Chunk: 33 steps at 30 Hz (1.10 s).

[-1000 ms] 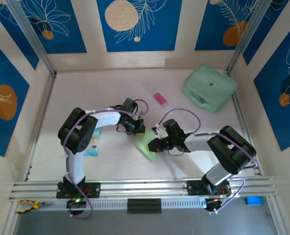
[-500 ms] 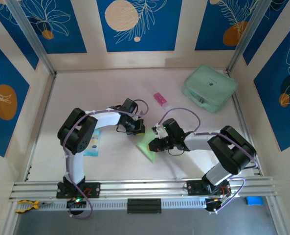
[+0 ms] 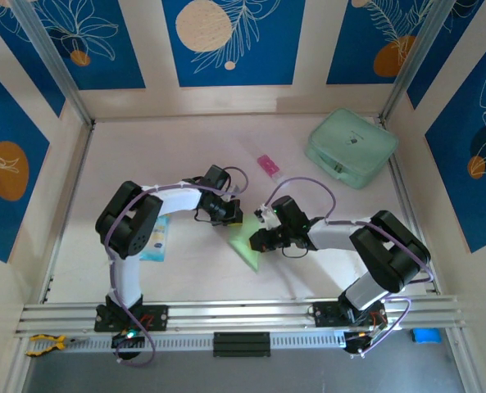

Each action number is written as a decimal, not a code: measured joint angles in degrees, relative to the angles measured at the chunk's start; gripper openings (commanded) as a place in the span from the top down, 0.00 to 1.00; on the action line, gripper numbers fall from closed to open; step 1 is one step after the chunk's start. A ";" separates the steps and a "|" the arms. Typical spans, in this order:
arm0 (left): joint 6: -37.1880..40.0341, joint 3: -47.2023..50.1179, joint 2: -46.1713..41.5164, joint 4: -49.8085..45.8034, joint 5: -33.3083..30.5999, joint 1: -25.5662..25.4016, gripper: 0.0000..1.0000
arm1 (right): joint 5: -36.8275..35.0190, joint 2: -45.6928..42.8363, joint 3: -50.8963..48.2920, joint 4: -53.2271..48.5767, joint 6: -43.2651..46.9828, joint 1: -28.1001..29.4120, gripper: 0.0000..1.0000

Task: Fold a paper plane with a square sheet of paper (pick it up from the middle)
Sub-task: Third fold the triangle at the center of the table.

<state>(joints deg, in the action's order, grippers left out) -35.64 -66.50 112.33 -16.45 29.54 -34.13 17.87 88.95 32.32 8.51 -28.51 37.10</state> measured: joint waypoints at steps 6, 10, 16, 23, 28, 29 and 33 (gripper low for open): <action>0.00 0.37 -0.22 0.15 -0.02 0.00 0.93 | -0.13 0.00 0.48 -1.18 0.85 0.00 1.00; 0.00 0.57 -0.33 0.35 -0.04 0.00 0.93 | -0.15 0.02 0.48 -1.66 1.05 0.04 1.00; 0.00 0.63 -0.37 0.42 -0.04 0.00 0.93 | -0.59 0.79 0.48 -1.73 1.07 0.39 1.00; -0.02 0.72 -0.39 0.57 -0.02 0.00 0.93 | -1.01 1.40 0.59 -1.70 1.05 0.44 1.00; -0.04 0.72 -0.42 0.59 -0.02 0.00 0.93 | -1.01 2.16 0.59 -1.68 1.05 0.46 1.00; -0.04 0.74 -0.42 0.59 0.00 0.00 0.93 | -1.01 2.32 0.59 -1.68 1.05 0.52 1.00; -0.22 0.74 -0.42 0.57 0.00 0.00 0.93 | -0.98 2.47 0.59 -1.46 1.05 0.72 1.00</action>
<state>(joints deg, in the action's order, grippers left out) -35.86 -65.76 111.92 -15.88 29.54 -34.13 16.88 91.42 32.91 7.05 -27.46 37.82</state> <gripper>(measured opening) 0.075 0.063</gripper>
